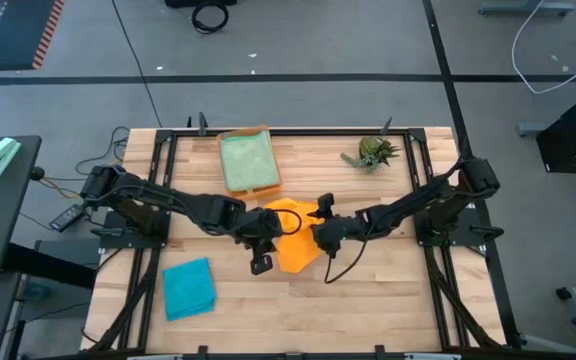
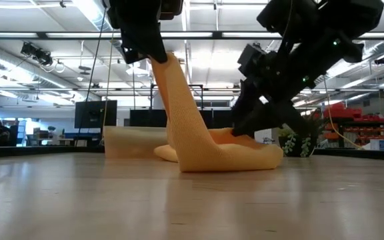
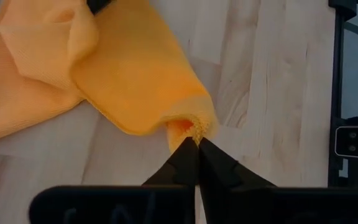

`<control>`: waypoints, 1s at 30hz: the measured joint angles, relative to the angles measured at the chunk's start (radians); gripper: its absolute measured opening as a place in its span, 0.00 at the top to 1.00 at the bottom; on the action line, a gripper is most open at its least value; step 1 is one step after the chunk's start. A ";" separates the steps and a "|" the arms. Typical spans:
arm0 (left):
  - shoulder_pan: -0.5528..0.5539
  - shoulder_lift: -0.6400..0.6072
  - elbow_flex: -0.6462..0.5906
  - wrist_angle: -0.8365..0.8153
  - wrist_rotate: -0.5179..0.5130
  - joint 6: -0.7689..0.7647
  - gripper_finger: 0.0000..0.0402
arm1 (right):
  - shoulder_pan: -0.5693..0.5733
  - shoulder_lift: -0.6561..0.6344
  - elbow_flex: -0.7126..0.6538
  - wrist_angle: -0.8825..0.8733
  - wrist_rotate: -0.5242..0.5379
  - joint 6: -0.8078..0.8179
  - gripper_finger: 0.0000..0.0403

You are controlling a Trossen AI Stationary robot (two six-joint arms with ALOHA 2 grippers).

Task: Fold microfiber towels
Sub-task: Fold the orange microfiber cloth

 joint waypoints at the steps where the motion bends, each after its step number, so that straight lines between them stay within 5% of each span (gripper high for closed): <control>1: 0.004 0.000 0.000 0.001 0.000 0.001 0.95 | 0.000 0.003 0.000 0.001 -0.006 -0.020 0.55; 12: 0.010 0.000 0.000 0.014 -0.001 0.037 0.97 | -0.008 0.117 0.040 0.094 -0.008 -0.061 0.56; 21: 0.010 0.000 0.000 0.006 -0.002 0.053 0.96 | -0.027 0.112 0.084 0.097 0.049 -0.058 0.66; 30: 0.010 0.000 0.000 0.002 -0.002 0.054 0.93 | -0.077 0.112 0.084 0.078 -0.032 0.034 0.80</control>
